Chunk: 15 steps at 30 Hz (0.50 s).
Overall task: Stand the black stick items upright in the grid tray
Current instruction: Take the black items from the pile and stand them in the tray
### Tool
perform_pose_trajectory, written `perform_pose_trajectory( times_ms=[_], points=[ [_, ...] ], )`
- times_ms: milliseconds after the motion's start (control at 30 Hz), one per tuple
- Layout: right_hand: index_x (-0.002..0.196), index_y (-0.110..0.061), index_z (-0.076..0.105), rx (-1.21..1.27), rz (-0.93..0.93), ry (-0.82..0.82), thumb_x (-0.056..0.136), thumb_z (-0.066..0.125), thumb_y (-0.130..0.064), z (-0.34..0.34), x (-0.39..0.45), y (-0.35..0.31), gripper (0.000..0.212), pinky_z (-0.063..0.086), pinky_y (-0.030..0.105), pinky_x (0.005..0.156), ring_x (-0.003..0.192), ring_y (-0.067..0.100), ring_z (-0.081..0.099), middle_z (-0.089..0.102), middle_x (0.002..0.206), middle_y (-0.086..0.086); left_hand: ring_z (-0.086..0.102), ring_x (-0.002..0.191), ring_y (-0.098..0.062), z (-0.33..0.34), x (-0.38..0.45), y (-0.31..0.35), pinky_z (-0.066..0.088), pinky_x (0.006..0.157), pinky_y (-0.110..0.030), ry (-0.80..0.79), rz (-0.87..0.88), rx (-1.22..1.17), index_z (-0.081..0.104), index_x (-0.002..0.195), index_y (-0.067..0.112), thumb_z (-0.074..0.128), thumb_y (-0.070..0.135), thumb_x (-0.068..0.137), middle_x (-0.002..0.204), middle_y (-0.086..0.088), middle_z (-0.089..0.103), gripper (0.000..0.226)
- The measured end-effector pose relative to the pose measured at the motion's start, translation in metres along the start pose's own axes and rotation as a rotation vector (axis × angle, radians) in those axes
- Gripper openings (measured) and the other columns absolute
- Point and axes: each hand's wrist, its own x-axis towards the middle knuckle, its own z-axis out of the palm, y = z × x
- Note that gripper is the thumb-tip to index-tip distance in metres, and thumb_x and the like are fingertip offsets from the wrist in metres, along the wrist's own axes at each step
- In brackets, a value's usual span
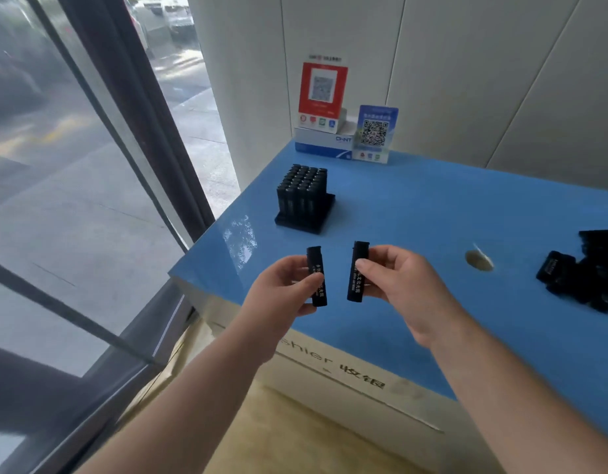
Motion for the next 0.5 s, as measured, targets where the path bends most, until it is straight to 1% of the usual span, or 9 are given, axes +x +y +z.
perform_pose_trajectory(
  times_ms=[100, 200, 367, 433, 500],
  points=[
    [0.103, -0.015, 0.072, 0.006, 0.007, 0.01, 0.095, 0.066, -0.016, 0.026, 0.008, 0.004, 0.01, 0.06, 0.038, 0.088, 0.088, 0.019, 0.076, 0.078, 0.096, 0.001, 0.074, 0.092, -0.021, -0.025, 0.012, -0.001, 0.058, 0.069, -0.029, -0.008, -0.049, -0.039, 0.07, 0.102, 0.02, 0.068, 0.014, 0.093, 0.1, -0.005, 0.075, 0.011],
    [0.102, -0.019, 0.072, -0.01, 0.002, 0.032, 0.095, 0.067, -0.016, 0.04, 0.021, 0.007, 0.009, 0.06, 0.036, 0.085, 0.089, 0.018, 0.075, 0.078, 0.096, 0.0, 0.074, 0.093, -0.021, -0.044, 0.029, -0.001, 0.059, 0.071, -0.03, -0.027, -0.072, -0.03, 0.068, 0.105, 0.014, 0.065, 0.016, 0.094, 0.099, -0.004, 0.076, 0.012],
    [0.097, -0.02, 0.072, 0.013, -0.013, 0.055, 0.093, 0.067, -0.014, 0.054, 0.066, 0.007, 0.008, 0.06, 0.026, 0.074, 0.085, 0.016, 0.075, 0.077, 0.09, -0.002, 0.074, 0.093, -0.022, -0.067, 0.071, 0.0, 0.059, 0.074, -0.031, 0.015, -0.056, 0.009, 0.07, 0.102, 0.012, 0.068, 0.016, 0.093, 0.1, -0.007, 0.076, 0.01],
    [0.096, -0.018, 0.072, 0.005, -0.01, 0.049, 0.093, 0.068, -0.013, 0.058, 0.087, 0.006, 0.008, 0.06, 0.025, 0.074, 0.084, 0.015, 0.074, 0.077, 0.088, -0.002, 0.074, 0.091, -0.024, -0.073, 0.09, 0.004, 0.06, 0.076, -0.035, 0.053, -0.042, 0.04, 0.07, 0.101, 0.017, 0.069, 0.013, 0.091, 0.099, -0.009, 0.075, 0.01],
    [0.096, -0.018, 0.071, -0.007, 0.002, 0.05, 0.092, 0.068, -0.013, 0.062, 0.108, 0.004, 0.007, 0.061, 0.029, 0.077, 0.084, 0.016, 0.074, 0.076, 0.089, 0.001, 0.074, 0.091, -0.025, -0.078, 0.108, 0.01, 0.06, 0.077, -0.038, 0.062, -0.033, 0.057, 0.07, 0.1, 0.021, 0.069, 0.013, 0.091, 0.099, -0.01, 0.074, 0.011]
  ],
)
